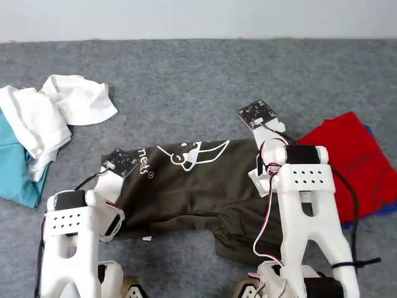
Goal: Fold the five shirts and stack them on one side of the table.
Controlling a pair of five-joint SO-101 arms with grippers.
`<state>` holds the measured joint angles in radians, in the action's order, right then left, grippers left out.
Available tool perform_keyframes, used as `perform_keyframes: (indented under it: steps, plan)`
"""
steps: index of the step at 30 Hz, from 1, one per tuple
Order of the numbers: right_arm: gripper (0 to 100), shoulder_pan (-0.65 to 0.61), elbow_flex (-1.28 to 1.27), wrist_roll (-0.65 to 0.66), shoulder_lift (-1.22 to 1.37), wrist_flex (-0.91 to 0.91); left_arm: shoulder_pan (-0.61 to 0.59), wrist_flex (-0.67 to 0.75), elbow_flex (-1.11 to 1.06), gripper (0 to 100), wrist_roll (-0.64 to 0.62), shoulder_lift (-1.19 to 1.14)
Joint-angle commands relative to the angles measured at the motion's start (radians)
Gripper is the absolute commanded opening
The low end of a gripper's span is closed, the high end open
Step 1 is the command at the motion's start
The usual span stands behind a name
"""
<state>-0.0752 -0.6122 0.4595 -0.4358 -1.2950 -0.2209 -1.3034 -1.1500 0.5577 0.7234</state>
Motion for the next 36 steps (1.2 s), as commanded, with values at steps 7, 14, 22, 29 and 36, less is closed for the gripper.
perform_keyframes:
  steps: [7,14,22,29,36]
  plan:
    - [16.5,-0.005,-0.017,-0.011,-0.038,-0.008,-0.008,0.153,-0.101,1,0.009,0.014]
    - [16.5,-0.008,-0.017,-0.011,-0.038,-0.008,-0.014,0.083,-0.031,1,0.009,0.020]
    - [16.5,-0.008,-0.017,-0.012,-0.038,-0.008,-0.014,-0.198,0.140,1,0.130,0.020]
    - [16.5,-0.007,-0.017,-0.012,-0.038,-0.008,-0.017,-0.218,0.140,1,0.186,0.015]
    - [16.5,-0.010,-0.017,-0.012,-0.038,-0.015,-0.015,-0.117,0.122,1,0.183,0.014]
